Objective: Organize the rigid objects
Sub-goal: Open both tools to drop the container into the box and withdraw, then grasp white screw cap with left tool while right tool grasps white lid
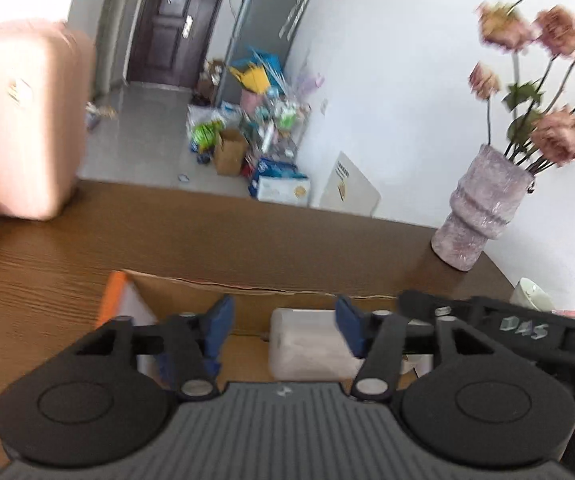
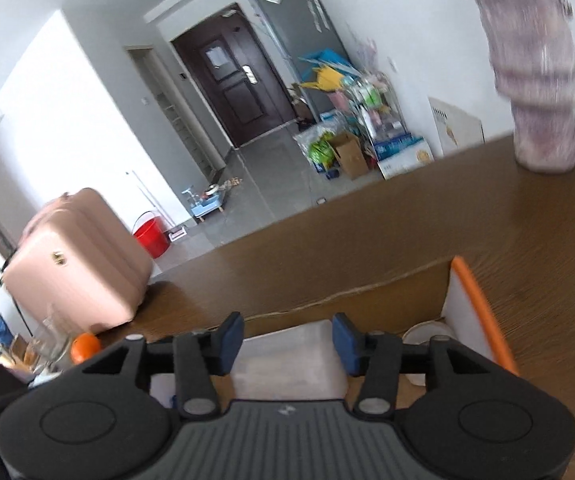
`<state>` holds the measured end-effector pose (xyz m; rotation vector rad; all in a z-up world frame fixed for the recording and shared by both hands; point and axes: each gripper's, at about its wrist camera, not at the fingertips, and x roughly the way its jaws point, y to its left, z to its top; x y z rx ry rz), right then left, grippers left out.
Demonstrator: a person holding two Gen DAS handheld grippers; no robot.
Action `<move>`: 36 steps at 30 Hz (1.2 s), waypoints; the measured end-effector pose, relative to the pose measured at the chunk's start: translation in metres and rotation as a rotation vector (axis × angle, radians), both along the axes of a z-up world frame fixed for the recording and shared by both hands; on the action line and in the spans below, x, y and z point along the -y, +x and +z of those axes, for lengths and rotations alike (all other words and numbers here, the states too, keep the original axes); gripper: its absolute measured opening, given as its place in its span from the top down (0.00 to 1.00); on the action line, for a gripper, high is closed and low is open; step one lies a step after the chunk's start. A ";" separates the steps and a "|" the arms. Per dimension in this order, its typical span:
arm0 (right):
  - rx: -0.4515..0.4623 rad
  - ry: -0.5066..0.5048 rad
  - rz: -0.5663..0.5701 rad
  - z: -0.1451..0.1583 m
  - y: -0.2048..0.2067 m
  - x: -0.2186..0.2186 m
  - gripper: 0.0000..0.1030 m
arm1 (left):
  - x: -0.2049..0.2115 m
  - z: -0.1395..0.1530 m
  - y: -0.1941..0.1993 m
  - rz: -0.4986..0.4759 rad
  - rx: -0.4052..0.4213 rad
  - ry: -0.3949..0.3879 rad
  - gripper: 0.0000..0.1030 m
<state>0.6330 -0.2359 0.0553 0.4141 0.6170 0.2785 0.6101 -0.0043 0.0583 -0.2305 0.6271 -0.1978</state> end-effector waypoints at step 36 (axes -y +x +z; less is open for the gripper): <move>0.422 -0.341 -0.017 -0.001 -0.479 0.082 0.03 | -0.033 -0.006 -0.484 0.294 0.395 0.198 0.00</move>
